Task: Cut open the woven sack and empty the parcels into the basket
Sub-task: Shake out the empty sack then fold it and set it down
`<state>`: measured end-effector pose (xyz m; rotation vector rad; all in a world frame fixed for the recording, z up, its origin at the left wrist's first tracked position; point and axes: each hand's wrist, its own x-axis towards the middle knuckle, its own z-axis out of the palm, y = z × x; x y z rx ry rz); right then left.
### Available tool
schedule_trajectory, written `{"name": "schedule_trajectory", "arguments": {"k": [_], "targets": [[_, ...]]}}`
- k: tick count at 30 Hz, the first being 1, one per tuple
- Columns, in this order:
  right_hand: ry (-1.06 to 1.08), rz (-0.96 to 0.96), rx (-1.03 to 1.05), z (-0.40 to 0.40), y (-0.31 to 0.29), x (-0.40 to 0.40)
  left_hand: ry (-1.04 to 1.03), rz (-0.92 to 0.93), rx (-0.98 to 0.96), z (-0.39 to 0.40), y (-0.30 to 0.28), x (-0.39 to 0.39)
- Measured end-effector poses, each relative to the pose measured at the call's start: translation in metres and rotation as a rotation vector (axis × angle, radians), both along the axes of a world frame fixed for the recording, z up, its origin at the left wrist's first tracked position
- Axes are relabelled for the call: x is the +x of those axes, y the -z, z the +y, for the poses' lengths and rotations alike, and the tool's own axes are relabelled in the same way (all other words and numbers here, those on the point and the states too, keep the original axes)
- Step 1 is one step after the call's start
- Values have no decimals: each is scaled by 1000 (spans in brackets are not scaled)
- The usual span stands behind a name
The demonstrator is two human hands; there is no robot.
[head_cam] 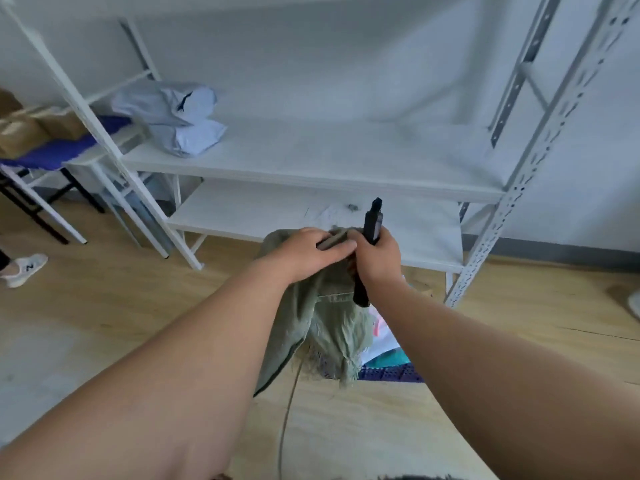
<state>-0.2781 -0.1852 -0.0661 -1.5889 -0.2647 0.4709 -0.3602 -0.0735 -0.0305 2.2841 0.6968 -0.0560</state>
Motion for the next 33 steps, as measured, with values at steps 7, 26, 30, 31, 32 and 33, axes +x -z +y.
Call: {"name": "schedule_trajectory", "arguments": {"k": [7, 26, 30, 31, 32, 33], "targets": [[379, 208, 22, -216, -16, 106, 451, 284, -52, -210, -5, 125], [400, -68, -479, -487, -34, 189, 534, -48, 121, -448, 8, 266], [577, -33, -410, -476, -38, 202, 418, -272, 241, -436, 17, 266], [608, 10, -360, -472, -40, 206, 418, -371, 217, -435, 17, 265], [630, 46, -320, -466, -42, 210, 445, -475, 167, -433, 17, 263], [648, 60, -304, -461, -43, 214, 483, -558, 118, -430, 17, 262]]}}
